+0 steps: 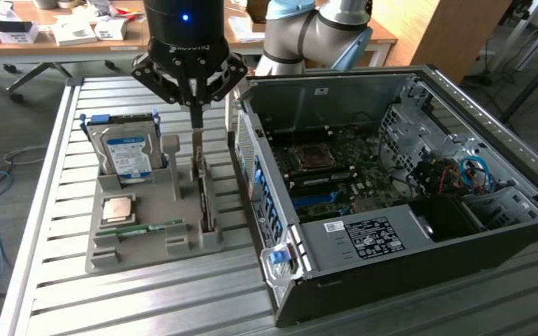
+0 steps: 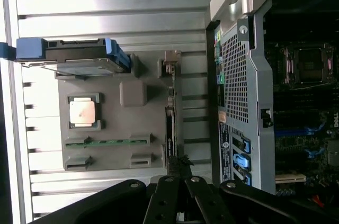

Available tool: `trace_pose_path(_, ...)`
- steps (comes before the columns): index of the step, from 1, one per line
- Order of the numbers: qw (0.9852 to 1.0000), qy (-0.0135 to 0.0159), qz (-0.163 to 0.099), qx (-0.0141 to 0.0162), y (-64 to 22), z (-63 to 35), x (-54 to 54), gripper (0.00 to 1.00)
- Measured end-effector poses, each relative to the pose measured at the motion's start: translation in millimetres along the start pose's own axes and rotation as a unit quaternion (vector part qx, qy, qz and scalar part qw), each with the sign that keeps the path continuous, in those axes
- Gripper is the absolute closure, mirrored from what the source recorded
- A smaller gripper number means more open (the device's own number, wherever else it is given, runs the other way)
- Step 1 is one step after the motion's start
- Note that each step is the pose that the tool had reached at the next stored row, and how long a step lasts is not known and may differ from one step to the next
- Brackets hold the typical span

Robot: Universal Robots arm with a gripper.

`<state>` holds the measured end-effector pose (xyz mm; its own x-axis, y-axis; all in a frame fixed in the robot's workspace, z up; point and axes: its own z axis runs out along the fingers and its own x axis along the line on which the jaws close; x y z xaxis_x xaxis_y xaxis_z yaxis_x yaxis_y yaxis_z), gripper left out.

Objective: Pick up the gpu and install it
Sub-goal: 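Reach for the gpu, then pick up the gpu and move the gpu toward the slot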

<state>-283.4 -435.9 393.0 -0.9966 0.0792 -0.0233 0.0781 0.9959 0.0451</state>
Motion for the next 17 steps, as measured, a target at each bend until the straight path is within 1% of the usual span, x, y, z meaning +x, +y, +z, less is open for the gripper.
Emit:
trace_pose_path(13,1.0,0.0,0.0,0.0,-0.1,0.0,0.0,0.89)
trace_pose_path(14,1.0,0.0,0.0,0.0,-0.1,0.0,0.0,0.89)
trace_pose_path(15,1.0,0.0,0.0,0.0,-0.1,0.0,0.0,0.84)
trace_pose_path(16,1.0,0.0,0.0,0.0,-0.1,0.0,0.0,0.84)
trace_pose_path(17,1.0,0.0,0.0,0.0,0.0,0.0,0.0,0.77)
